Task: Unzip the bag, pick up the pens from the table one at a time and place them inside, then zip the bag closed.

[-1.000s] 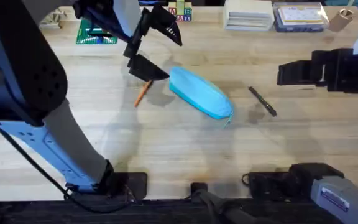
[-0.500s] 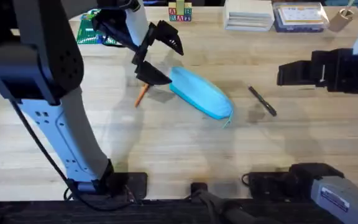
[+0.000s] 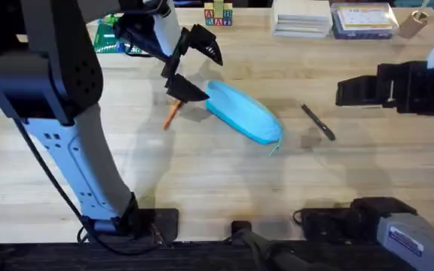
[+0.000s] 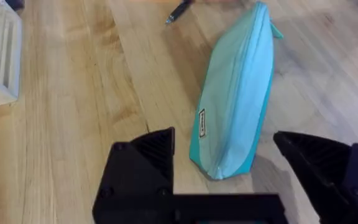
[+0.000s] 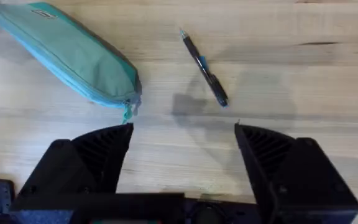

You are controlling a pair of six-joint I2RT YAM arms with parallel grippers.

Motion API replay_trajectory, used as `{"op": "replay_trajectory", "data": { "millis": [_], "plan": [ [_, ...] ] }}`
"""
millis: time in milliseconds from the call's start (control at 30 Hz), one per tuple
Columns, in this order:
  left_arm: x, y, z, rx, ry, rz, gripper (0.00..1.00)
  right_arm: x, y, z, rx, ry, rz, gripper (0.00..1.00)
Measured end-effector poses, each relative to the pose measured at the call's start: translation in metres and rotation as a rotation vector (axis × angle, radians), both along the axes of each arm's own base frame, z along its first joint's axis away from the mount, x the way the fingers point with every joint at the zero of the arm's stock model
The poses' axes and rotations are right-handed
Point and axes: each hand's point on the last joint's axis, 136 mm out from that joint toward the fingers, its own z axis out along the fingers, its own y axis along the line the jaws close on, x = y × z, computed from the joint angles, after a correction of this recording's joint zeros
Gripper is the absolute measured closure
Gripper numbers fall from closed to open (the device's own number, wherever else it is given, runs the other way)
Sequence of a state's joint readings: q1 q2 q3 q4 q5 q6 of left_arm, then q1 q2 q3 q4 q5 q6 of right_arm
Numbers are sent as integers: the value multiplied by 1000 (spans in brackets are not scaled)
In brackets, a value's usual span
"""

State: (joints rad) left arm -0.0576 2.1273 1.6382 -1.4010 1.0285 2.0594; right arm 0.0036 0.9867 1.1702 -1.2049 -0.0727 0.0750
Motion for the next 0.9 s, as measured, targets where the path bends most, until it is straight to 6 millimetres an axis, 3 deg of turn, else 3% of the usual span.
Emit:
{"op": "replay_trajectory", "data": {
  "millis": [567, 900],
  "plan": [
    [-2, -3, -3, 15, 0, -17, 9, 0, 0, 0, 0, 0, 0, 4],
    [-8, -4, -20, 51, 45, -42, 8, 0, 0, 0, 0, 0, 0, 4]
  ]
}}
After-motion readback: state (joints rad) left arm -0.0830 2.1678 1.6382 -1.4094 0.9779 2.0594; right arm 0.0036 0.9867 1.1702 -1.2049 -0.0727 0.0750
